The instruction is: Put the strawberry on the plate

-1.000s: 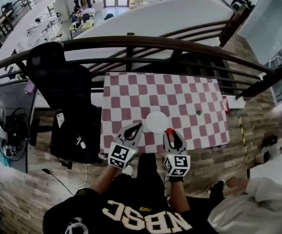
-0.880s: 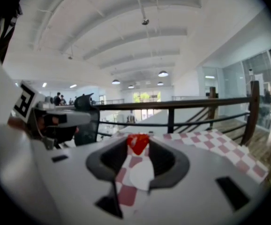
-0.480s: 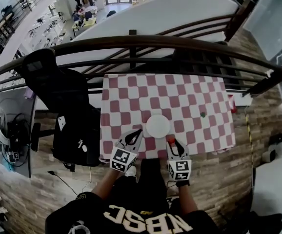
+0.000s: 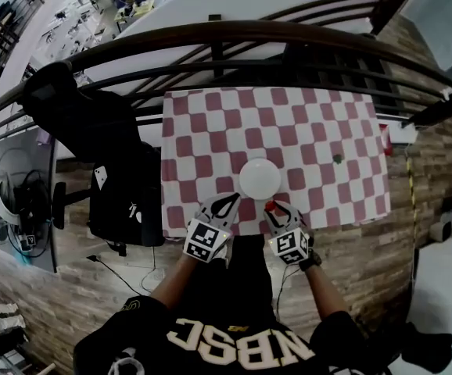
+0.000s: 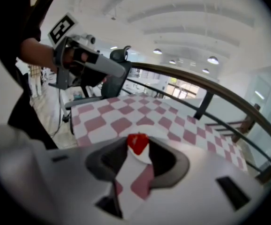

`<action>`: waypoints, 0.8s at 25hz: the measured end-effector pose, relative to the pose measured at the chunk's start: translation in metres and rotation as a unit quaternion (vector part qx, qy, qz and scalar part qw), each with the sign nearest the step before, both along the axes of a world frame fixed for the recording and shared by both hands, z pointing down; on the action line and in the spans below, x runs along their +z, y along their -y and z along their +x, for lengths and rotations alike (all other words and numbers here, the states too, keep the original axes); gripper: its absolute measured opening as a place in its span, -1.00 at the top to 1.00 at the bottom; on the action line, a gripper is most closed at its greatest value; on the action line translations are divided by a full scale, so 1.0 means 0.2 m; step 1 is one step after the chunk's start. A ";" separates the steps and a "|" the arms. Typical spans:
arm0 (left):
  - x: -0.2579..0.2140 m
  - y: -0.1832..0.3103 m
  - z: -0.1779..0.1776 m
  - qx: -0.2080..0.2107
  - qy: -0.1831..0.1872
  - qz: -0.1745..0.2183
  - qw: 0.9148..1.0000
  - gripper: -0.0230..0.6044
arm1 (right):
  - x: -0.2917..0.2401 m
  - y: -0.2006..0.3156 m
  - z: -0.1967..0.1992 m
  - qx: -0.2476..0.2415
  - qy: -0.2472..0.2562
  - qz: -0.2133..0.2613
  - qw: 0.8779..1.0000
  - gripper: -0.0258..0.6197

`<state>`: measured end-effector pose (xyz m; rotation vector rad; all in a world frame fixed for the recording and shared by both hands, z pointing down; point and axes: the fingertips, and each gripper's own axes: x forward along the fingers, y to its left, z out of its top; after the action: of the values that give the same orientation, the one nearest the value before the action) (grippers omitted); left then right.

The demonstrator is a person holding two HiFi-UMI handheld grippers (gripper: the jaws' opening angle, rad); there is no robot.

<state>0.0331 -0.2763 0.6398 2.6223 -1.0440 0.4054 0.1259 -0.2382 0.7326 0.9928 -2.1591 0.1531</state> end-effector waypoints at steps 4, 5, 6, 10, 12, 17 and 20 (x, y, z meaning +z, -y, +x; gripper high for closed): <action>0.08 0.02 0.04 0.003 0.006 -0.016 1.000 0.88 | 0.11 0.08 -0.04 -0.016 -0.004 -0.019 1.000 0.47; 0.10 0.02 0.05 0.005 0.008 -0.018 1.000 0.88 | 0.14 0.10 -0.04 -0.014 -0.002 -0.028 1.000 0.47; 0.11 0.03 0.06 0.007 0.010 -0.020 1.000 0.88 | 0.18 0.11 -0.05 -0.009 0.003 -0.038 0.999 0.47; 0.16 0.03 0.11 0.014 0.014 -0.026 0.999 0.88 | 0.29 0.16 -0.10 0.011 0.021 -0.062 0.998 0.47; 0.19 0.04 0.13 0.016 0.016 -0.029 0.999 0.88 | 0.34 0.20 -0.12 0.016 0.022 -0.062 0.998 0.47; 0.24 0.04 0.14 0.014 0.017 -0.037 0.999 0.88 | 0.41 0.29 -0.12 0.052 0.018 -0.070 0.996 0.47; 0.24 0.03 0.14 0.013 0.016 -0.038 0.999 0.88 | 0.45 0.33 -0.10 0.079 0.012 -0.079 0.994 0.47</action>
<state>0.0605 -0.2831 0.6885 2.5719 -0.9867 0.4854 0.1058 -0.3044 0.8235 1.0742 -2.0519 0.4071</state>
